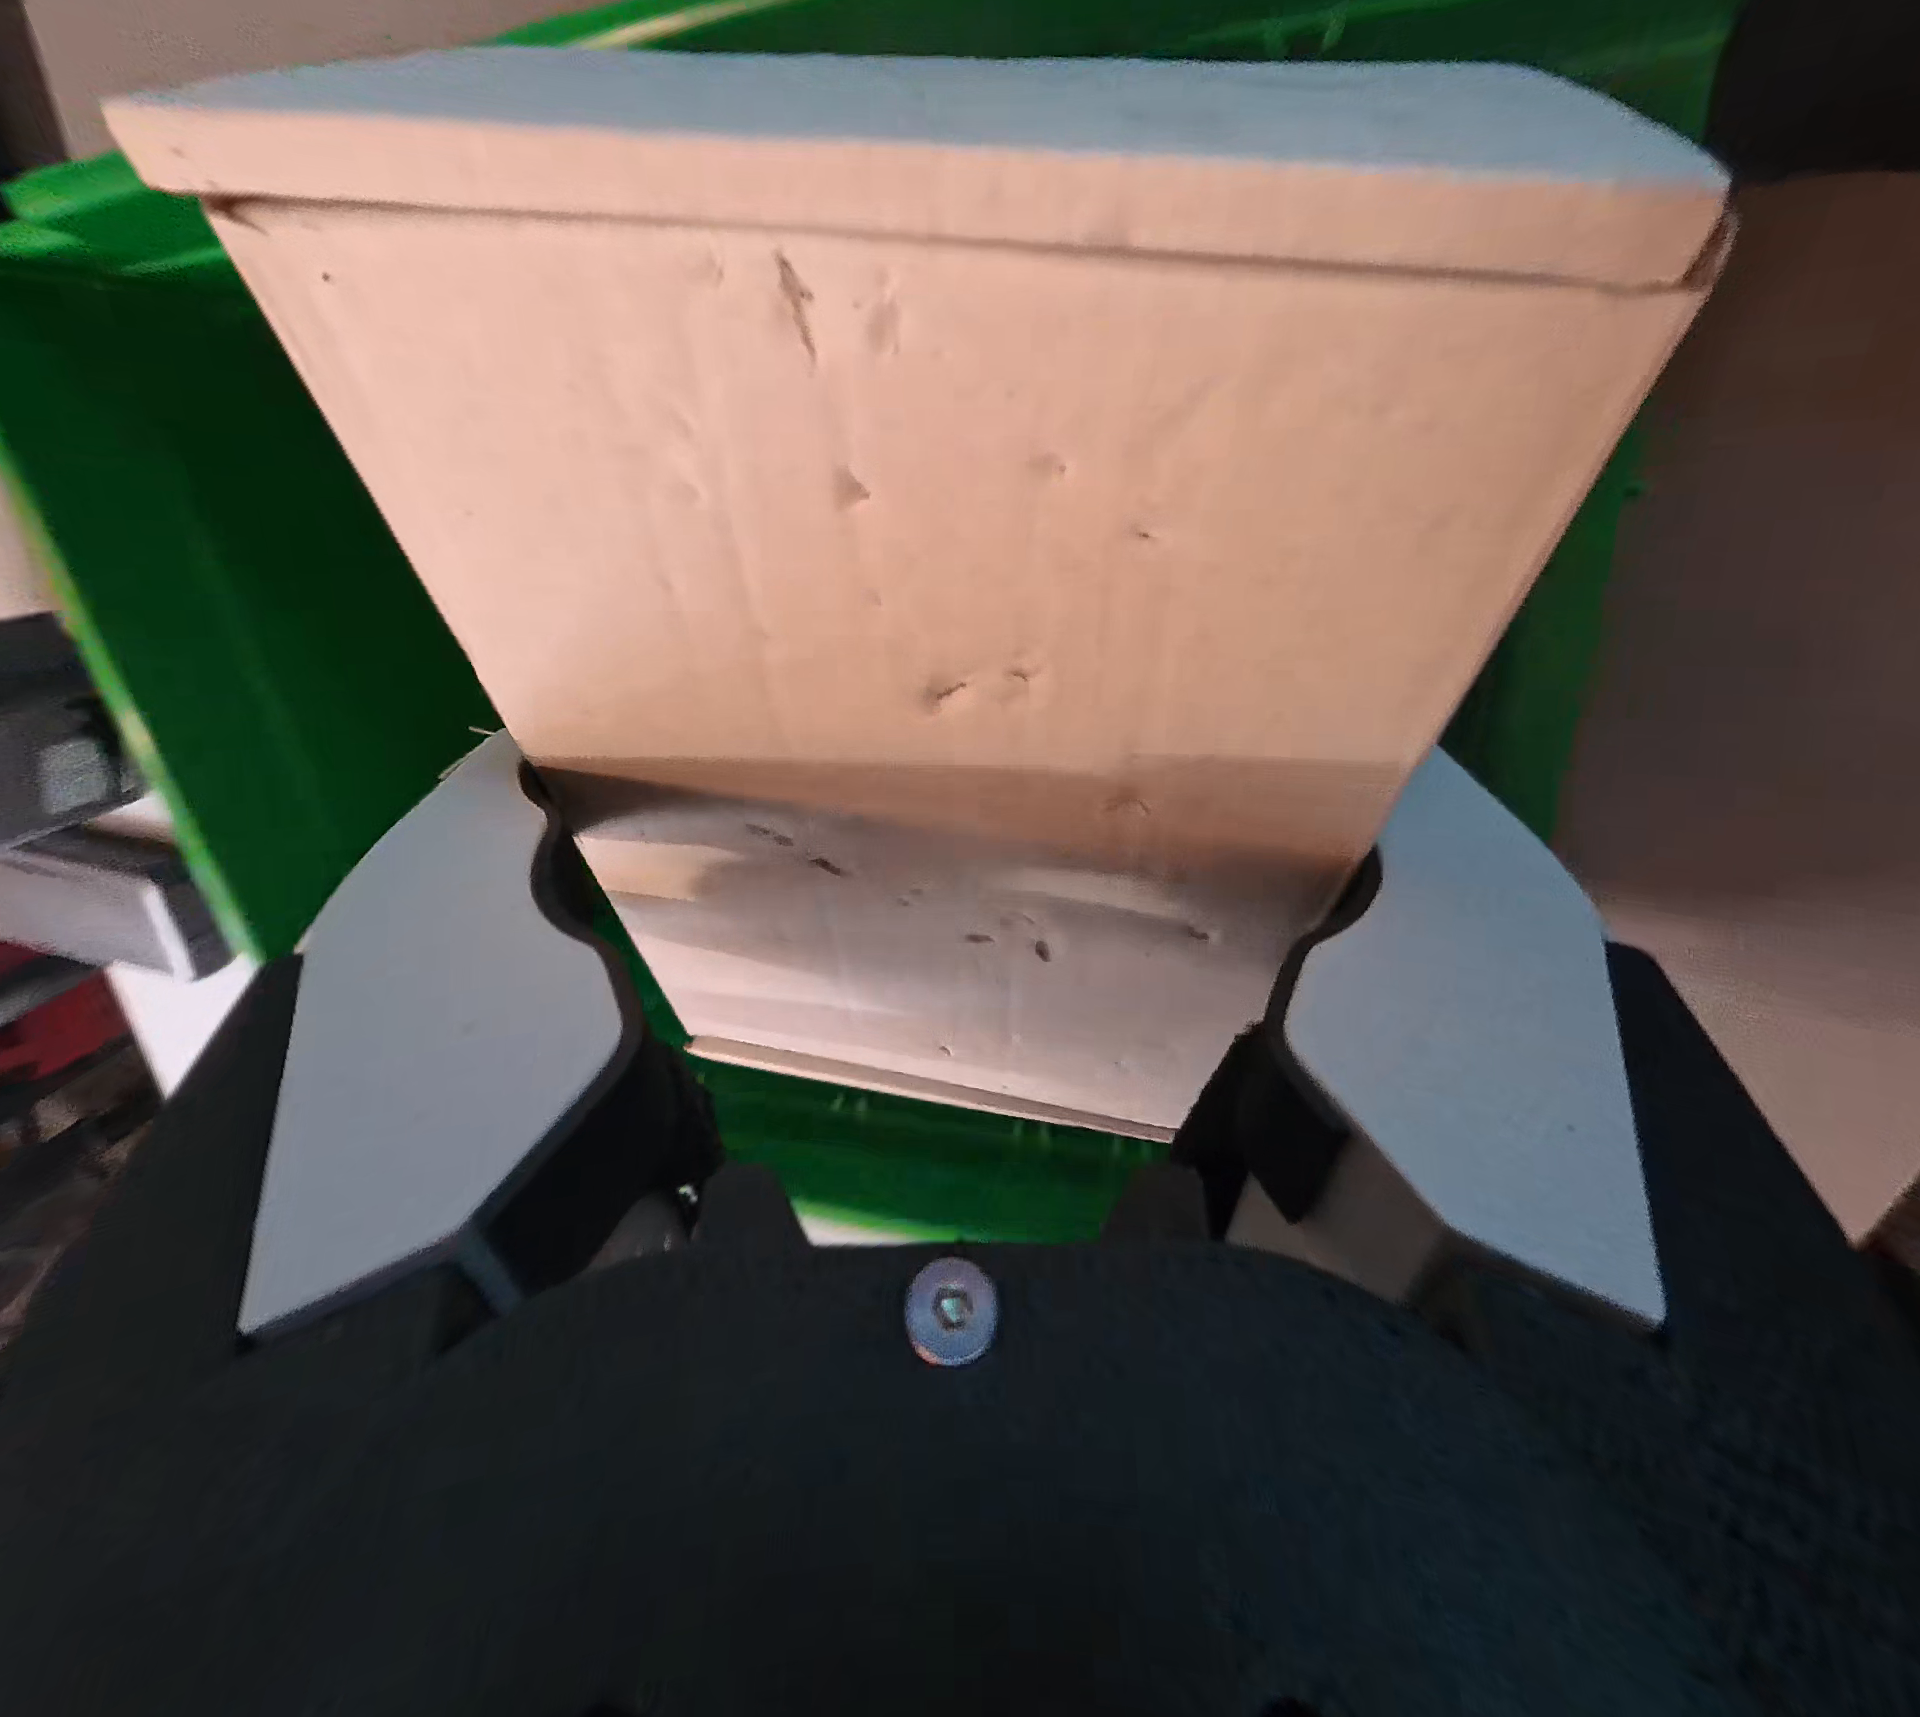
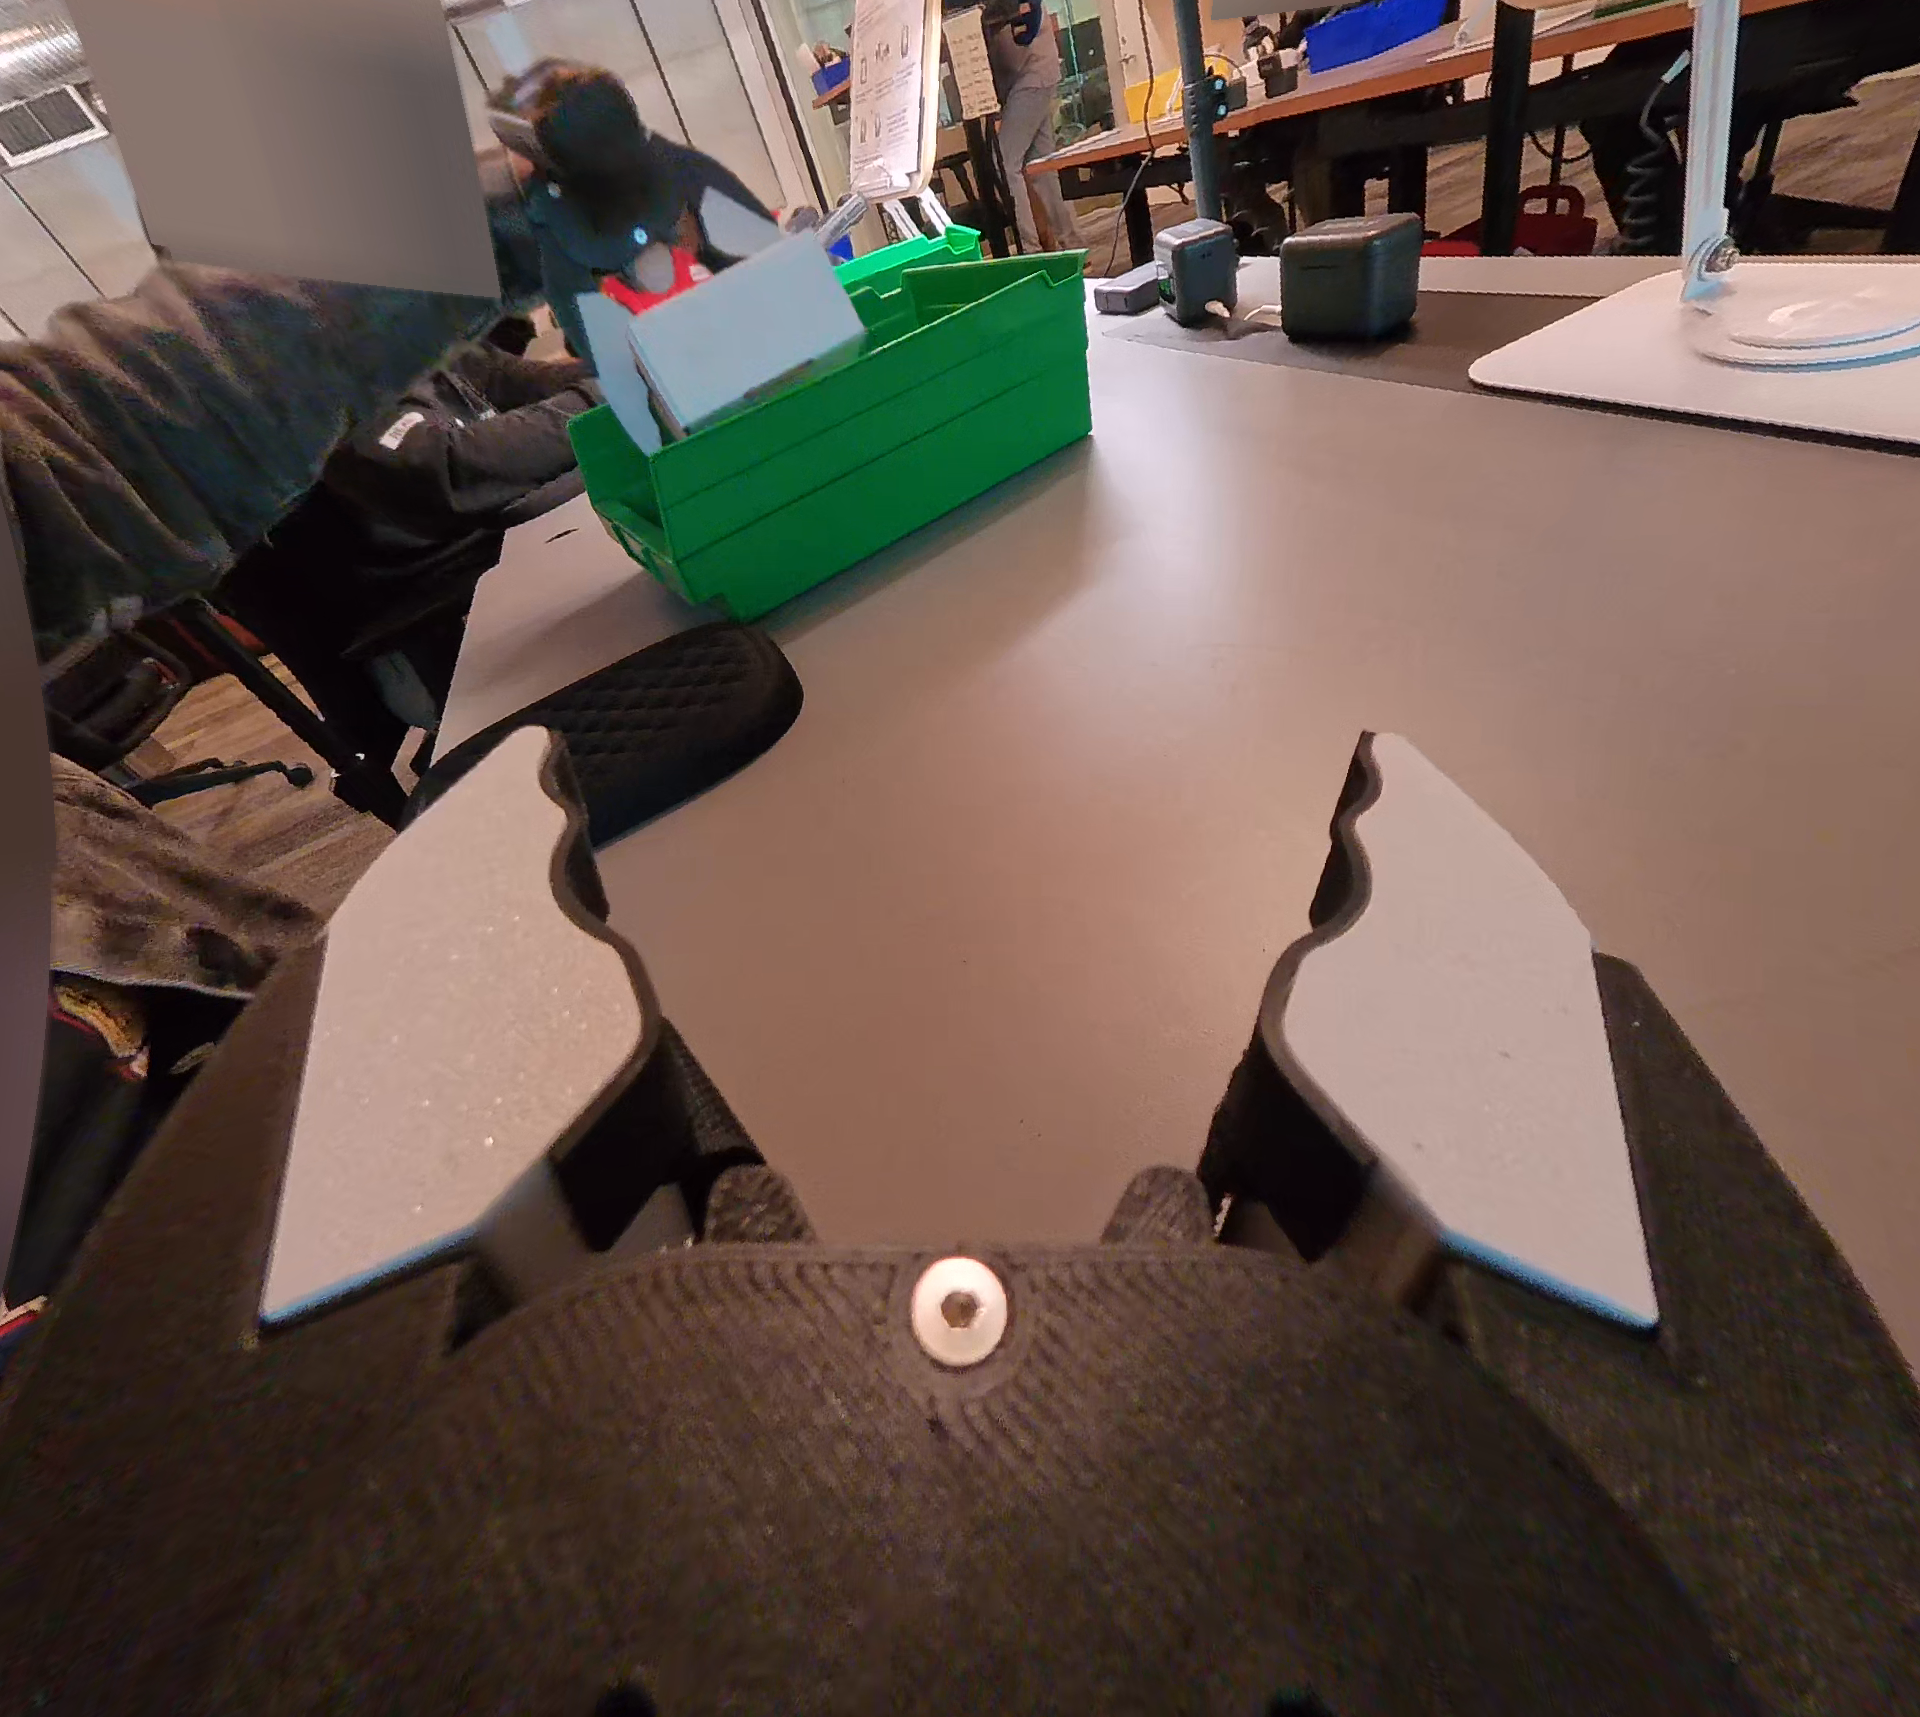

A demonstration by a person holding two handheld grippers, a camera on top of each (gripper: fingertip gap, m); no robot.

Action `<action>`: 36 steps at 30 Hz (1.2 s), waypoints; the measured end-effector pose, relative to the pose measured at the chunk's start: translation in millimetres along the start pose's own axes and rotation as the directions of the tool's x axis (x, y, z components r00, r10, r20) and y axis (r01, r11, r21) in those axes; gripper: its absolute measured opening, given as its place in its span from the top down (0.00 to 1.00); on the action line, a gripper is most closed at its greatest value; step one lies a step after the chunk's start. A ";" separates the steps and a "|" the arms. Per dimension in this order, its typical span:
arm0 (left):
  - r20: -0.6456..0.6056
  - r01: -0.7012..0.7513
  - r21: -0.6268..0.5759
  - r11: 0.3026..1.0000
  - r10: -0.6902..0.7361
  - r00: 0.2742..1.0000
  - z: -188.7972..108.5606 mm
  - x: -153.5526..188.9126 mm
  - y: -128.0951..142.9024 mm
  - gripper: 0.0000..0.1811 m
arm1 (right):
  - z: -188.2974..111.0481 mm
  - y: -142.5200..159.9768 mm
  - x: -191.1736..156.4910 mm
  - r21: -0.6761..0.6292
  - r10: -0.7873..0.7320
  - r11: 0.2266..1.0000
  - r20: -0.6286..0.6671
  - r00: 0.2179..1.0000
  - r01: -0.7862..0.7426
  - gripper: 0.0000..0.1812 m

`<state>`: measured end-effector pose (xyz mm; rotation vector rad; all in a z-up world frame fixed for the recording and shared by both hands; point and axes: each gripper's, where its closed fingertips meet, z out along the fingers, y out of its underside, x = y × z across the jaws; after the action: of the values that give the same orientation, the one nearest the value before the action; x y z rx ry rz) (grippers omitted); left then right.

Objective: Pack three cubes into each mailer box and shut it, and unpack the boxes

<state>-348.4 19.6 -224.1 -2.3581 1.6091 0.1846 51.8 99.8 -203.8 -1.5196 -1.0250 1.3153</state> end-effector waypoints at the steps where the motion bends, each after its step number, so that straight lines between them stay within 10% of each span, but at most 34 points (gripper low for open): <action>1: 0.011 -0.007 -0.034 0.999 0.007 1.000 -8.5 -3.0 -1.0 0.24 | 0.2 0.4 -0.1 -0.003 0.000 1.000 0.000 1.000 0.000 0.26; 11: 0.057 -0.091 -0.347 0.933 0.118 0.991 -56.3 -22.4 -93.2 0.24 | 0.2 0.0 -1.5 -0.003 -0.010 1.000 0.006 1.000 0.010 0.26; 24: -0.168 -0.274 -0.329 0.904 0.230 0.959 87.5 38.3 -293.3 0.25 | -19.9 -24.5 16.8 0.133 -0.021 0.991 -0.088 0.996 0.033 0.27; 36: -0.104 -0.161 -0.095 0.982 0.151 0.983 114.7 48.2 -336.5 0.26 | -21.3 -16.6 21.8 0.072 -0.063 0.995 -0.126 0.990 0.073 0.26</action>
<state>-12.6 125.5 -292.9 -2.3488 1.8746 0.1930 74.5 123.5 -192.6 -1.4766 -0.9294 1.1849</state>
